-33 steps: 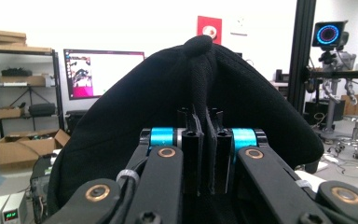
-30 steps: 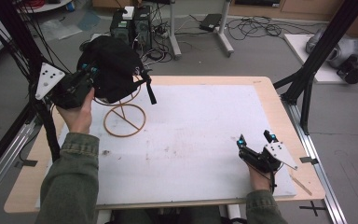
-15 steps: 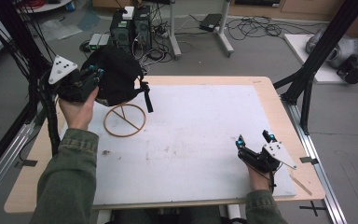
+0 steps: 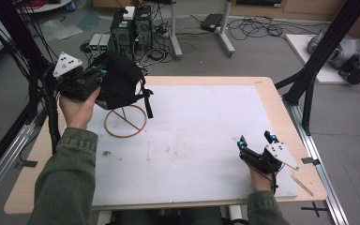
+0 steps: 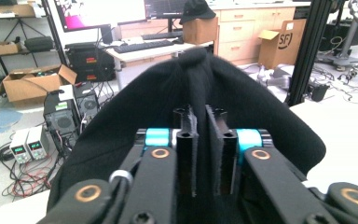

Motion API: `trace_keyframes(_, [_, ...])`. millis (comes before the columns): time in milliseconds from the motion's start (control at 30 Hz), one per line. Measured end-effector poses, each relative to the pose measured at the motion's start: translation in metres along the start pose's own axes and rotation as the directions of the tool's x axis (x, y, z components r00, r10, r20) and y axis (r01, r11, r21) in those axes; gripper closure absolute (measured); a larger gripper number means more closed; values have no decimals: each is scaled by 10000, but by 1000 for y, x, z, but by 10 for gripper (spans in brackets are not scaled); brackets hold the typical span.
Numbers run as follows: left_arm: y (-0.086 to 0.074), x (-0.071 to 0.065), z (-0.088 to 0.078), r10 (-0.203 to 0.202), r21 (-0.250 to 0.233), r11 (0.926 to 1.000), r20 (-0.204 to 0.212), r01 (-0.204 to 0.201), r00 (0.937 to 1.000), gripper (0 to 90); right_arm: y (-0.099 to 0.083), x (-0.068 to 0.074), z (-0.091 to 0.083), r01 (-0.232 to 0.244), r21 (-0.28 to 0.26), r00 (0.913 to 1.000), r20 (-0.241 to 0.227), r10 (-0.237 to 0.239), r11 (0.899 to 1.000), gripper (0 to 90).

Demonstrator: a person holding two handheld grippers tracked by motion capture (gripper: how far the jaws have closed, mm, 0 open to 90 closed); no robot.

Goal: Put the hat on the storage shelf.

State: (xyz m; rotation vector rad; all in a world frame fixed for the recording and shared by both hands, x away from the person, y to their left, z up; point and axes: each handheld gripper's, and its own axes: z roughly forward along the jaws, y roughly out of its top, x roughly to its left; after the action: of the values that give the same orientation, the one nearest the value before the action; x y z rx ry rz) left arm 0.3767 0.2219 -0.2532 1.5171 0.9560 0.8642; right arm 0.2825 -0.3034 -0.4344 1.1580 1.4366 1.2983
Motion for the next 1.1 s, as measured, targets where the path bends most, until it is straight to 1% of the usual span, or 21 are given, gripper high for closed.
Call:
trace_keyframes(33, [0,0,0,0,0,10000,0,0,10000,793,0,0,0,-49,27,10000,2,49,10000,89])
trace_keyframes(100, [0,-1,0,7,-67,10000,-36,-8,10000,783,0,0,-1,-33,-12,10000,10,33,10000,89])
trace_keyframes(133, [0,-1,1,-26,38,10000,-97,26,9999,765,1,0,-1,-24,-51,10000,33,24,10000,89])
trace_keyframes(200, [-1,0,2,-82,53,10000,-138,83,9999,689,1,0,-1,-26,-90,10000,49,27,10000,89])
trace_keyframes(233, [-1,0,2,-178,72,9998,-148,179,9997,645,1,0,-1,-34,-82,10000,44,35,10000,89])
trace_keyframes(267, [-2,2,3,-371,68,9993,-165,372,9992,605,1,-1,-1,-17,-80,10000,44,17,10000,89])
trace_keyframes(333, [-2,2,2,-397,55,9992,-168,398,9991,514,1,-1,-1,-61,-54,10000,53,61,10000,89])
trace_keyframes(367, [-2,2,2,-414,51,9991,-200,415,9989,514,1,-1,-1,-61,-54,10000,53,61,10000,89])
trace_keyframes(400, [-2,2,2,-405,61,9992,-283,407,9988,387,1,-1,-1,-50,-90,10000,64,51,9999,89])
trace_keyframes(433, [-2,2,2,-414,38,9991,-264,415,9988,387,1,-1,-1,-50,-90,10000,64,51,9999,89])
trace_keyframes(467, [-2,2,2,-442,-32,9990,-231,441,9988,337,1,-1,-1,-65,-96,10000,65,66,9999,89])
trace_keyframes(500, [-2,2,1,-428,-109,9990,-225,426,9988,337,1,-1,-1,-65,-96,10000,65,66,9999,89])
trace_keyframes(533, [-1,2,1,-396,-210,9990,-282,390,9988,286,1,0,-1,-115,-69,9999,49,116,9999,89])
trace_keyframes(567, [-1,2,1,-387,-247,9990,-305,380,9988,286,1,0,-1,-115,-69,9999,49,116,9999,89])
trace_keyframes(600, [-1,2,0,-445,-233,9988,-267,439,9987,246,1,0,-1,-73,-82,10000,50,74,9999,89])
trace_keyframes(667, [-1,3,0,-466,-202,9987,-270,461,9985,208,1,-1,-1,9,-96,10000,56,-8,10000,89])
trace_keyframes(800, [-1,4,-3,-529,-363,9980,-342,516,9980,188,1,-1,-1,-6,-99,10000,40,6,10000,89])
trace_keyframes(867, [-1,5,-4,-569,-386,9977,-305,557,9979,185,1,0,-1,-26,-74,10000,12,26,10000,89])
trace_keyframes(967, [-2,6,-7,-597,-554,9968,-349,578,9976,166,1,0,-1,-76,-58,10000,-4,76,10000,89])
trace_keyframes(1000, [-3,6,-8,-660,-622,9960,-317,639,9973,166,1,0,-1,-18,-71,10000,-7,18,10000,89])
trace_keyframes(1100, [-5,8,-11,-650,-616,9961,-370,626,9972,162,1,0,-1,-29,-52,10000,20,29,10000,89])
